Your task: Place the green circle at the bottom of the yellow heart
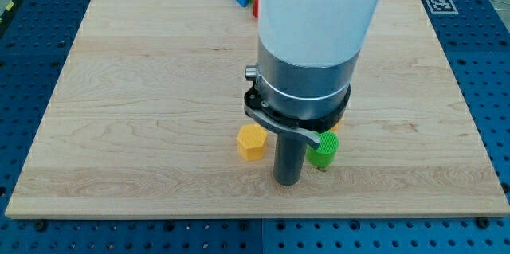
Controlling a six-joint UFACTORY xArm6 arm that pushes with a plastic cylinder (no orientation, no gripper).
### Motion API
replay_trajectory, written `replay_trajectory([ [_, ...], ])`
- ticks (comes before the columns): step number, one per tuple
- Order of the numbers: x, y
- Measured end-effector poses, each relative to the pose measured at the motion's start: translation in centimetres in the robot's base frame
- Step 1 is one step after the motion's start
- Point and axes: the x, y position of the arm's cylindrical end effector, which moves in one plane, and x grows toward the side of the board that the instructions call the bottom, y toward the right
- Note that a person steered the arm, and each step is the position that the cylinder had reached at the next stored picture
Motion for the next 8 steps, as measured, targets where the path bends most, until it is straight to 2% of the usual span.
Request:
replay_trajectory([
  [6,-1.4,7.4],
  [7,-1.1,7.1],
  [8,-1.3,3.4],
])
